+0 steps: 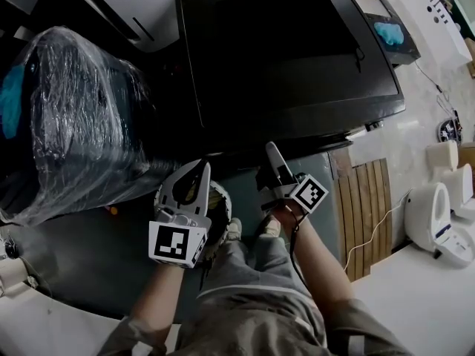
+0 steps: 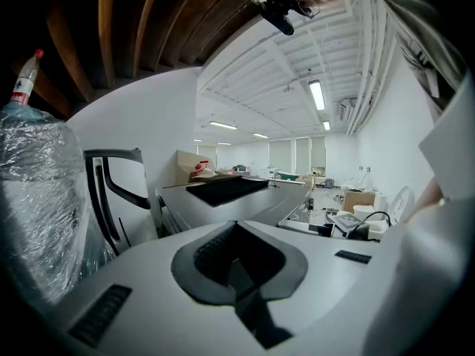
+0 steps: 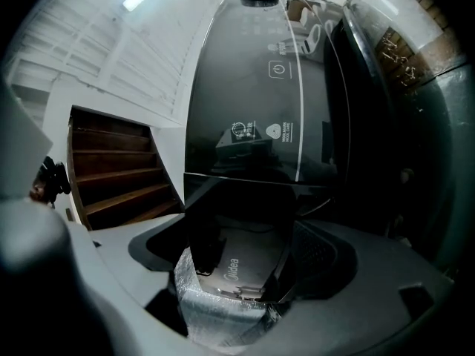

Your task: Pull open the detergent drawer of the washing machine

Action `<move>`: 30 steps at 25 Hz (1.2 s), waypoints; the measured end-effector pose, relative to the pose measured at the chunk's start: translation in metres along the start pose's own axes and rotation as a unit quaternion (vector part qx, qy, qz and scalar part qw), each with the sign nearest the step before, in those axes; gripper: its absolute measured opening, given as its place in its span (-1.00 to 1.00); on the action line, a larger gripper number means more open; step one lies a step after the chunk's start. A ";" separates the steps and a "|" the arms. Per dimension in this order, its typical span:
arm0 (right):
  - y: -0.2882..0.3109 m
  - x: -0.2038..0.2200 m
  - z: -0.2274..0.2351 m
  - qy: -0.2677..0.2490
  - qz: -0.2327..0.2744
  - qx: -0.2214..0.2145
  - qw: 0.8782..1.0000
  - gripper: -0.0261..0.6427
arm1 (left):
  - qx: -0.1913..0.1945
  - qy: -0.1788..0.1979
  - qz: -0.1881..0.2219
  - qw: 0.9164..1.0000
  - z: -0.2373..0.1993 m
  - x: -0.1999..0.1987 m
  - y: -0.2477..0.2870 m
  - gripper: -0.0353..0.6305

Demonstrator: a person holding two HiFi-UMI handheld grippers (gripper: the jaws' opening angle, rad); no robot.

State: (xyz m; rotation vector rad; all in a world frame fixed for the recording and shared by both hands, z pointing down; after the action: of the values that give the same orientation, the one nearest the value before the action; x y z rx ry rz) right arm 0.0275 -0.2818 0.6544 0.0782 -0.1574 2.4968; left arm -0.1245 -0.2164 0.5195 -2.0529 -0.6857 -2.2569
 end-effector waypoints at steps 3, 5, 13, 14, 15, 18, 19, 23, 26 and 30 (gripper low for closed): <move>-0.002 0.000 0.000 0.002 0.002 0.005 1.000 0.38 | -0.001 -0.002 -0.003 1.000 0.000 0.000 -0.002 -0.84; -0.005 0.001 0.000 0.004 0.001 0.006 1.000 0.38 | 0.000 -0.005 -0.005 1.000 0.001 0.000 -0.004 -0.84; -0.032 0.010 -0.005 0.008 0.002 0.012 1.000 0.38 | 0.003 -0.010 -0.013 1.000 0.004 0.004 -0.016 -0.84; -0.037 0.011 -0.006 0.009 0.004 0.012 1.000 0.38 | 0.004 -0.011 -0.013 1.000 0.005 0.005 -0.017 -0.84; -0.041 0.012 -0.006 0.010 0.005 0.012 1.000 0.38 | 0.005 -0.011 -0.013 1.000 0.006 0.006 -0.020 -0.84; -0.055 0.022 -0.005 0.019 0.005 0.017 1.000 0.38 | 0.005 -0.013 -0.021 1.000 0.007 0.008 -0.030 -0.84; -0.060 0.024 -0.006 0.019 0.005 0.017 1.000 0.38 | 0.005 -0.016 -0.023 1.000 0.008 0.009 -0.033 -0.84; -0.076 0.026 -0.009 0.015 0.010 0.021 1.000 0.38 | 0.008 -0.019 -0.022 1.000 0.013 0.007 -0.041 -0.84; -0.088 0.030 -0.011 0.021 0.010 0.021 1.000 0.38 | 0.011 -0.018 -0.023 1.000 0.017 0.007 -0.048 -0.84; -0.103 0.035 -0.013 0.023 0.005 0.024 0.999 0.38 | 0.013 -0.020 -0.031 0.999 0.021 0.010 -0.058 -0.84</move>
State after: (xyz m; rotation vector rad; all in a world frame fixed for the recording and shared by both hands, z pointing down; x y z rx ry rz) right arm 0.0607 -0.1768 0.6543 0.0404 -0.0792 2.5096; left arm -0.1234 -0.1549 0.5119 -2.0983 -0.7884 -2.2331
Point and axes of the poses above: the fingertips, and each gripper's own axes: y forward along the fingers, z to its right, x out of its underside, the point moved 2 cm from there along -y, backward along the fingers, and after that the axes turned 4 degrees about -x, right-handed, at the moved point
